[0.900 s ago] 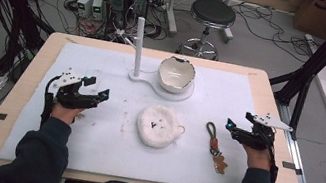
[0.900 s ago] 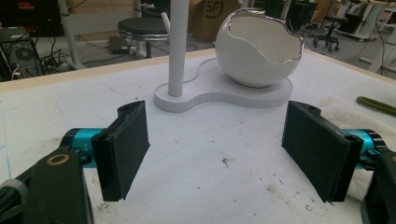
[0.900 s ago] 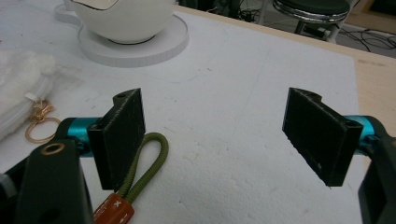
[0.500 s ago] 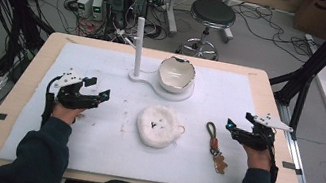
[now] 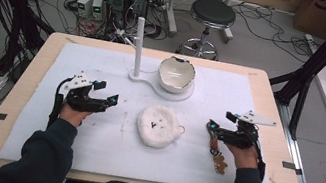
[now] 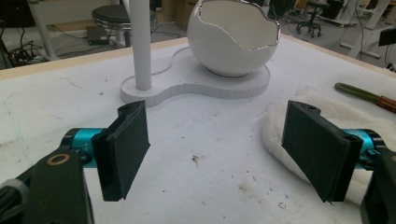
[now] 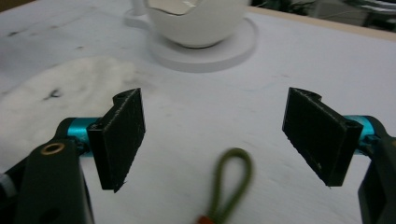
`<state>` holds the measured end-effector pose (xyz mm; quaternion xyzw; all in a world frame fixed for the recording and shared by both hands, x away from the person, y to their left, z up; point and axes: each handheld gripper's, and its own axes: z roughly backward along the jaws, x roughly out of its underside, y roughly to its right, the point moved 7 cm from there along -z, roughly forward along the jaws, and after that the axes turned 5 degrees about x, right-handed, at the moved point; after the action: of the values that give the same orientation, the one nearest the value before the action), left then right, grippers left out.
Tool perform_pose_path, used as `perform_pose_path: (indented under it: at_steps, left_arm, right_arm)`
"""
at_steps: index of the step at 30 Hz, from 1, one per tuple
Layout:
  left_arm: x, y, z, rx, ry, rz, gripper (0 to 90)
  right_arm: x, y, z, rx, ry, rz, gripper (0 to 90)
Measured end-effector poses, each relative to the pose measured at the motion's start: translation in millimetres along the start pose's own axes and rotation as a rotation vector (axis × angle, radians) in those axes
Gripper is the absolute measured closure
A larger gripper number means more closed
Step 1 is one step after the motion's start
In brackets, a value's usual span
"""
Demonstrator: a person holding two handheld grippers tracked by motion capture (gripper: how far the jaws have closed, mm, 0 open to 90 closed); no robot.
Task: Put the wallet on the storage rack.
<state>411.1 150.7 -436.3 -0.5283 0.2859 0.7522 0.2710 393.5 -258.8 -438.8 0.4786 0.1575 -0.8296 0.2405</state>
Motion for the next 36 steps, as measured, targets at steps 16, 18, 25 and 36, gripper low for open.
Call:
perform_pose_path:
  at_steps: [16, 18, 25, 36]
  left_arm:
    - [3.4, 0.6, -0.9, 0.006, -0.028, 0.001, 23.1]
    - [4.4, 3.2, -1.6, 0.010, -0.038, -0.009, 23.5]
    - [6.6, 10.4, -2.3, 0.025, -0.049, -0.024, 25.8]
    - [5.4, 34.6, -21.7, 0.194, -0.054, 0.003, 32.6]
  right_arm:
    - [17.3, -81.1, -69.0, -0.212, -0.216, 0.062, 38.2]
    - [20.5, -86.6, -70.9, -0.241, -0.249, 0.069, 45.4]
    - [18.9, -99.3, -69.6, -0.257, -0.269, 0.239, 79.2]
    - [-3.7, -103.6, -56.5, -0.355, -0.098, 0.418, 81.1]
